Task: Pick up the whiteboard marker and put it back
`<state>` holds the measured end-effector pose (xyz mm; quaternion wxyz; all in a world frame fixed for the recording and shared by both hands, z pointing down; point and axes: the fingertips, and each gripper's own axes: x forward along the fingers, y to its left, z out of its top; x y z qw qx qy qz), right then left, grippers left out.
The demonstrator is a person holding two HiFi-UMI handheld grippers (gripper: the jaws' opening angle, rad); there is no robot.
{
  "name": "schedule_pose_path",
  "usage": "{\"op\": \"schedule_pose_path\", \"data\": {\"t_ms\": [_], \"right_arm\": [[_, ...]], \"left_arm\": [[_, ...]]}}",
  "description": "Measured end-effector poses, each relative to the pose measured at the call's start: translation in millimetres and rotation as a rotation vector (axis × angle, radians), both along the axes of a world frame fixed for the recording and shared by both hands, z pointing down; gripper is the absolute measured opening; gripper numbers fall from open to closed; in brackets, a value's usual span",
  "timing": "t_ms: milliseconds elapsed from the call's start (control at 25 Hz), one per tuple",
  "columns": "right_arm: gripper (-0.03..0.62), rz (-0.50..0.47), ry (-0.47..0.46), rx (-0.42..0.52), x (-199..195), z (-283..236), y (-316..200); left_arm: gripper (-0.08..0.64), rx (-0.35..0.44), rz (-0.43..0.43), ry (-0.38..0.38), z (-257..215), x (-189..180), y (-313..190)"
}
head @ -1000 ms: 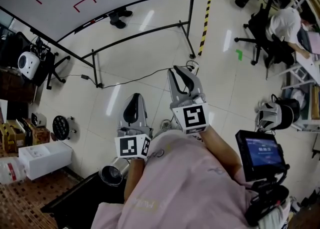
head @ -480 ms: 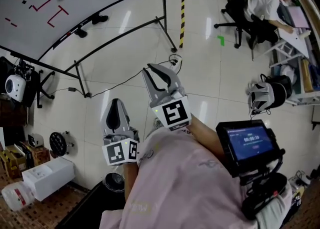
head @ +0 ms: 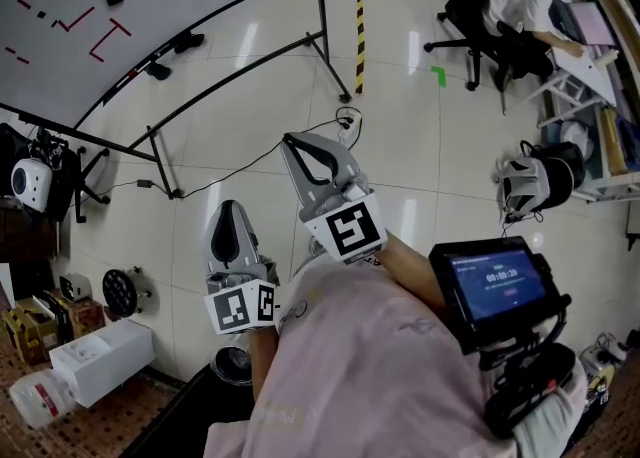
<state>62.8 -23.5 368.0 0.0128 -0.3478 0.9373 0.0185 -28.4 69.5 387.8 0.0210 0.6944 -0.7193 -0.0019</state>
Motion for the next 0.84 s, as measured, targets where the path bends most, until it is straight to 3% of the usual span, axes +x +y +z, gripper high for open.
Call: {"op": "schedule_pose_path", "data": {"t_ms": [840], "right_arm": [[0.005,-0.022,0.038,-0.007,-6.9,12.0,3.1]], "left_arm": [[0.020,-0.031,0.031,0.003,12.6,5.6,-7.0]]}}
